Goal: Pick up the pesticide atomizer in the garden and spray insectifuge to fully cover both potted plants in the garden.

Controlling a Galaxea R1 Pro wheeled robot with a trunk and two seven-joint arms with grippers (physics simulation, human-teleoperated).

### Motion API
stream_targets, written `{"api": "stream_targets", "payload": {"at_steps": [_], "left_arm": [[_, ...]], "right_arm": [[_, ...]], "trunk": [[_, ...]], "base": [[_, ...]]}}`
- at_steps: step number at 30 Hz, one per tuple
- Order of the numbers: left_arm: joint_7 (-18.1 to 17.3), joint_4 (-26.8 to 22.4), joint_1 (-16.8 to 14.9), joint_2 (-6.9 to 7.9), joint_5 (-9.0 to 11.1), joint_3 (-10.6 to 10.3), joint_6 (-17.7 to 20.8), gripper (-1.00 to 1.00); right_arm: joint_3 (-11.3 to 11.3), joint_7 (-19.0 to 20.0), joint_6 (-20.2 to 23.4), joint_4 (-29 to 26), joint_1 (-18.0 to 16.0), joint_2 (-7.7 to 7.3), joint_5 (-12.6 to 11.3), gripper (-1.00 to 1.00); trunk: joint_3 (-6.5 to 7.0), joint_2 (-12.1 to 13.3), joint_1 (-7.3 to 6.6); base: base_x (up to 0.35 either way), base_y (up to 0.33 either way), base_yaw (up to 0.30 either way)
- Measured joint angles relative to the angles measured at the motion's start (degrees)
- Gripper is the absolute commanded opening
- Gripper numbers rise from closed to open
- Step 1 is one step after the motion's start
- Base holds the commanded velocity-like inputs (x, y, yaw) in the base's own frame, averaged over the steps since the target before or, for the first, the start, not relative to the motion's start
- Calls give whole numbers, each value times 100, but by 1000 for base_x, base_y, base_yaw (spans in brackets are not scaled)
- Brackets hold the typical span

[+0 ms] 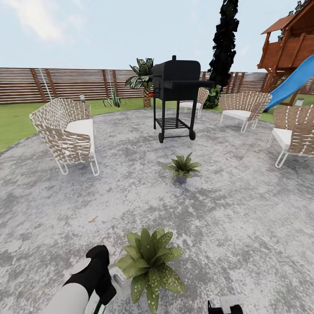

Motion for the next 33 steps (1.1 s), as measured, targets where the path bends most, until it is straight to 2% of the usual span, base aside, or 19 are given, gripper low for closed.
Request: {"api": "stream_targets", "payload": {"at_steps": [5, 8, 10, 13, 16, 23, 28, 33], "left_arm": [[16, 6, 35, 207, 22, 44, -11, -100], [16, 6, 37, 233, 42, 43, -8, -100], [10, 6, 38, 170, 54, 30, -5, -100], [4, -9, 25, -16, 46, 33, -4, -100], [23, -13, 21, -13, 39, 27, -3, -100], [351, -5, 23, -16, 45, 32, -2, -100], [353, -11, 4, -219, 57, 11, 7, -100], [326, -91, -55, -346, 52, 8, 12, -100]], "right_arm": [[-1, 0, -1, -1, 1, 0, 1, 100], [-2, 0, -1, -1, 1, 0, -1, 100], [-4, 0, 0, 0, 0, 0, -2, 100], [-6, 2, 1, 0, 0, 0, -2, 100], [-5, 2, 1, 0, 0, 0, -2, 100], [-5, 0, 0, 0, 0, 0, -2, 100], [-2, 0, 0, 0, 0, 0, -2, 100], [-2, 0, 0, 0, 0, 0, -2, 100]], "trunk": [[0, 0, 0], [0, 0, 0], [0, 0, 2], [0, 0, 1], [0, 0, 0], [0, 0, 0], [0, 0, 0], [0, 0, 0]], "base": [[4, 3, -117], [-5, 0, -164], [-127, 73, -33], [-91, 244, -5], [55, 232, -1], [8, 21, 0], [0, 0, 0], [0, 0, 0]]}}
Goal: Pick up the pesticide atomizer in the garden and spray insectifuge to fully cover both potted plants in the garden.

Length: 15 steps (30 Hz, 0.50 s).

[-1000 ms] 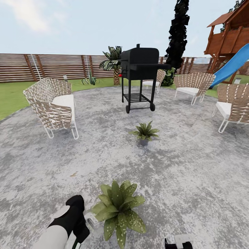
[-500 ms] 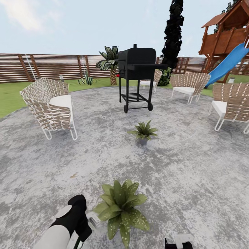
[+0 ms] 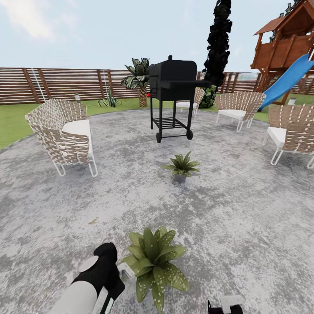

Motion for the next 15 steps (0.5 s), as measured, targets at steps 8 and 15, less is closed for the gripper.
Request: {"api": "stream_targets", "payload": {"at_steps": [8, 15], "left_arm": [[-3, -134, 5, 171, -13, 59, -7, -100], [-10, -168, -9, 39, 280, 70, 17, -100]], "right_arm": [[-2, 0, 0, 0, 0, 0, 0, 100], [5, 0, -2, 0, 0, 5, 0, 100]], "trunk": [[0, 0, 0], [0, 0, 0]], "base": [[0, 0, 0], [0, 0, 0]]}}
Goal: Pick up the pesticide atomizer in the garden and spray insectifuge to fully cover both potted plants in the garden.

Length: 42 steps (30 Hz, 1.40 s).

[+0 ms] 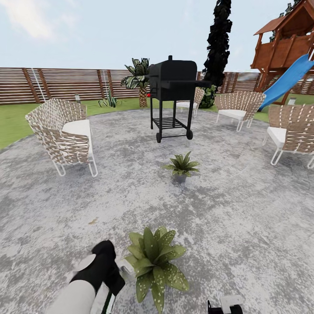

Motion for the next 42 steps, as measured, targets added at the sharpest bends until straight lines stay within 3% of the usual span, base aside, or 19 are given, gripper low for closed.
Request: {"api": "stream_targets", "payload": {"at_steps": [3, 5, 12, 18, 23, 28, 35, 42], "left_arm": [[29, -3, -16, -25, 466, -28, 1, -100], [29, -3, -121, -31, 550, -41, 1, -100], [26, -1, -360, 18, 497, -72, 34, -100], [25, 0, -305, 210, 480, -93, 26, -100], [18, 0, -368, 75, 499, -64, 49, -100], [18, 50, -295, 100, 476, -104, 33, -100], [33, 96, -62, 266, 477, -106, 4, -100], [18, 62, -175, 54, 504, -72, 39, -100]], "right_arm": [[1, 1, 1, 0, 0, 3, 0, 100], [-4, 0, 4, -4, 0, 3, 0, 100], [-8, 0, 2, -8, 0, -4, 7, 100], [-7, -1, 2, -9, 0, -20, 17, 100], [-3, -2, 3, -11, 0, -22, 14, 100], [-6, -1, 2, -1, 0, -17, 9, 100], [-1, -1, 3, -1, 0, -22, 9, 100], [1, 0, 2, 2, 0, -14, 9, 100]], "trunk": [[0, 0, 0], [0, 0, 0], [0, 0, 0], [0, 0, 0], [0, 0, 0], [0, 0, 0], [0, 0, 0], [0, 0, 0]], "base": [[0, 0, 0], [0, 0, 0], [0, 0, 0], [0, 0, 0], [0, 0, 0], [0, 0, 0], [0, 0, 0], [0, 0, 0]]}}
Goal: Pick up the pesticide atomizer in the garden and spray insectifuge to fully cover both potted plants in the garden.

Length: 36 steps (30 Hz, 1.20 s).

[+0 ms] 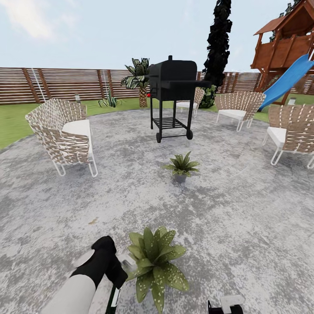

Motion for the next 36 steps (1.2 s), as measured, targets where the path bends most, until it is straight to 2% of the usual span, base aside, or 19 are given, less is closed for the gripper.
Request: {"api": "stream_targets", "payload": {"at_steps": [2, 7, 12, 18, 25, 34, 36], "left_arm": [[-5, -47, -38, -14, -7, -42, -1, -100], [-9, -43, -21, 57, -36, -157, -1, -100], [1, 10, 36, 138, -26, -115, -10, -100], [25, -42, -1, 141, -15, -67, -6, -100], [32, -46, -6, 133, -30, -141, 0, -100], [46, 17, 23, 140, -35, -159, -4, -100], [50, 36, 35, 179, -42, -158, -10, -100]], "right_arm": [[0, 0, 0, 4, 0, 3, 0, 100], [0, 0, 0, 7, 0, 6, 0, 100], [0, 2, 1, 7, 0, 9, 0, 100], [-2, 4, 0, 6, 1, 9, -3, 100], [-1, 4, 1, 8, 0, 9, -3, 100], [0, 0, 0, 5, 0, 10, -8, 100], [-3, 0, 0, 7, 0, 12, -9, 100]], "trunk": [[0, 0, 0], [0, 0, 0], [0, 0, 1], [0, 0, -1], [0, 0, 2], [0, 0, 0], [0, 0, 0]], "base": [[0, 0, 0], [0, 0, 0], [-22, 118, -47], [36, 297, -277], [-70, 294, -157], [-61, 25, -1], [100, 108, -126]]}}
